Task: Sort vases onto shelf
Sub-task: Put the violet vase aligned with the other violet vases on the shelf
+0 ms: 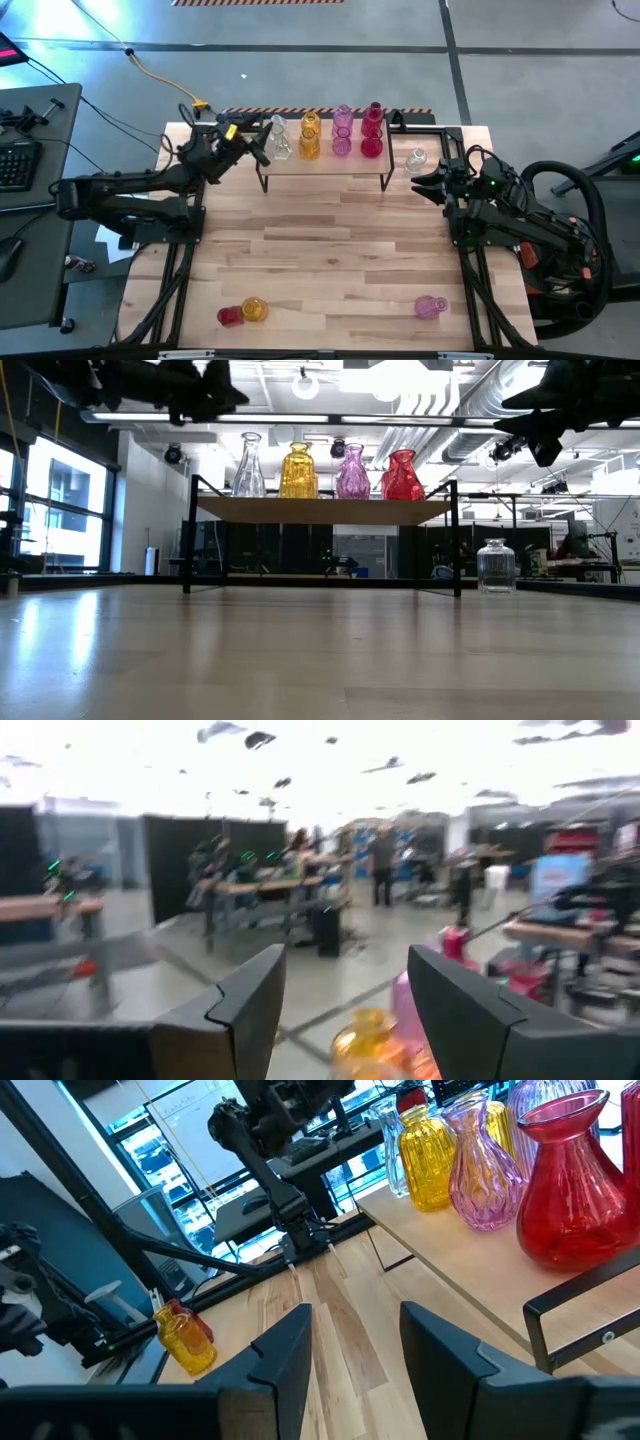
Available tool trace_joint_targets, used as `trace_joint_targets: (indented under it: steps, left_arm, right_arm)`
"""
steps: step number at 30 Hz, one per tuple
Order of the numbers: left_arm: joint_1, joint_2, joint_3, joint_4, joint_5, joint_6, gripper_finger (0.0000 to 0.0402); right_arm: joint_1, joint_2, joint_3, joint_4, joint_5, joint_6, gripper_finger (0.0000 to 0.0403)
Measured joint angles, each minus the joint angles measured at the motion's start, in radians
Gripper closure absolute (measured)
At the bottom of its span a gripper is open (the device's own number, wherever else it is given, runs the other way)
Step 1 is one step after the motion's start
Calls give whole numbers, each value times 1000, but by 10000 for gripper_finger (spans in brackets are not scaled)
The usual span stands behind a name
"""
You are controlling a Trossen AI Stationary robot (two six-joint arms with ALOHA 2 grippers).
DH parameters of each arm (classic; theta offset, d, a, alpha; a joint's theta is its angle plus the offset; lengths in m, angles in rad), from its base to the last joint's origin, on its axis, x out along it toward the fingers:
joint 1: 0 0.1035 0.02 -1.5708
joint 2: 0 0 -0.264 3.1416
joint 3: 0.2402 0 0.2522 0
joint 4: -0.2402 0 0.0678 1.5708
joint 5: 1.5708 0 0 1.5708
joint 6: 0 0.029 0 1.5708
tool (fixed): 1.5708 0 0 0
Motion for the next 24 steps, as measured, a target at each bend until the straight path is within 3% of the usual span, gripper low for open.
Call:
trace_joint_targets:
  steps: [9,18,24]
  left_arm:
    - [-48,-185,0,-64,246,-9,199]
    - [-111,-267,0,-265,339,-55,199]
    - [-154,-265,0,-272,345,-55,199]
  right_arm:
    - [0,0,0,0,0,0,268]
    - [0,0,0,0,0,0,268]
    - [0,0,0,0,0,-13,268]
